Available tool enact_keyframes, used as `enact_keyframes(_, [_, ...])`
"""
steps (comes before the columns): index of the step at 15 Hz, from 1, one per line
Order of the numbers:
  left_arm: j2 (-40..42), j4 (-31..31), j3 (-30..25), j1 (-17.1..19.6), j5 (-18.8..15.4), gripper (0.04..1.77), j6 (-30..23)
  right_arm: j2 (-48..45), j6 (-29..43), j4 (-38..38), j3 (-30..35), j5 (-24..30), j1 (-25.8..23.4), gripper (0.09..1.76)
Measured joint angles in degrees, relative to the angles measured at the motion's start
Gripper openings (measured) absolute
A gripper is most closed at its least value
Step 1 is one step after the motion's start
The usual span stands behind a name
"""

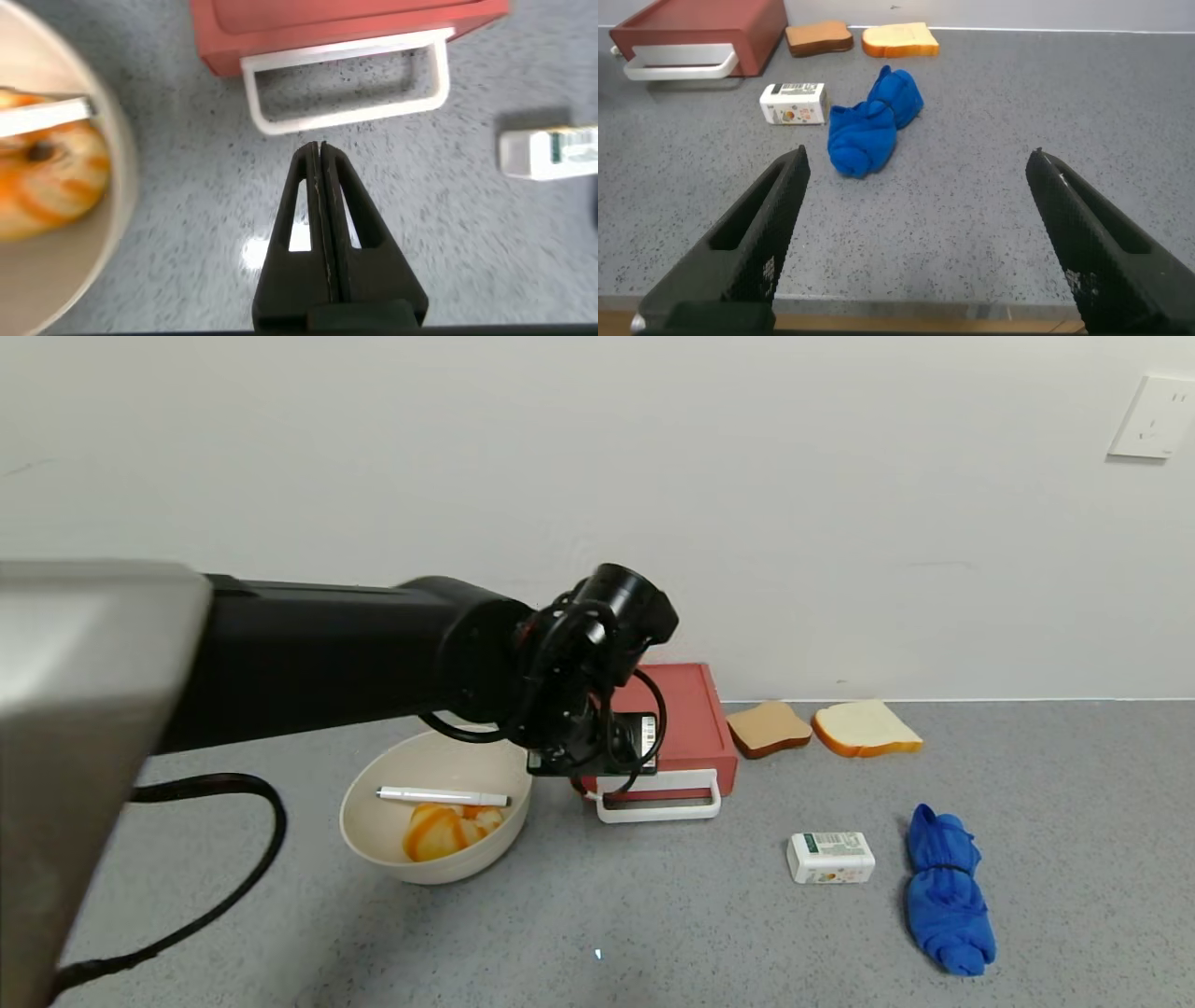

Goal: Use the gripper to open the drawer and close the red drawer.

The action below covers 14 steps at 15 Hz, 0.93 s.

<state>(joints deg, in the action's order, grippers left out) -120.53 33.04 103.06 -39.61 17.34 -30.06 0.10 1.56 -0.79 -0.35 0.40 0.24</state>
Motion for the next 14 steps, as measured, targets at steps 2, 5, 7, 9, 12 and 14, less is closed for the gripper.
enact_keyframes(2, [5.73, 0.37, -2.62, 0.06, -0.34, 0.11, 0.52, 0.0, 0.0, 0.0, 0.0, 0.01, 0.0, 1.71])
enact_keyframes(5, [14.13, -0.02, -8.11, 0.55, -1.16, 0.11, 2.61, 0.0, 0.0, 0.0, 0.0, 0.0, 0.0, 1.71])
enact_keyframes(7, [18.93, -0.24, -12.3, 1.27, -3.17, 0.11, 4.32, 0.0, 0.01, 0.0, 0.0, 0.01, 0.0, 1.71])
enact_keyframes(9, [23.37, -2.45, -17.09, 2.18, -6.18, 0.11, 6.64, 0.0, 0.0, 0.0, 0.0, 0.0, 0.0, 1.71])
enact_keyframes(12, [29.71, -13.01, -27.27, 4.14, -10.51, 0.11, 12.04, 0.0, 0.0, 0.02, 0.0, 0.0, 0.0, 1.71])
enact_keyframes(14, [33.79, -18.85, -33.88, 6.07, -15.52, 0.11, 15.29, 0.0, 0.0, 0.0, 0.0, 0.0, 0.0, 1.71])
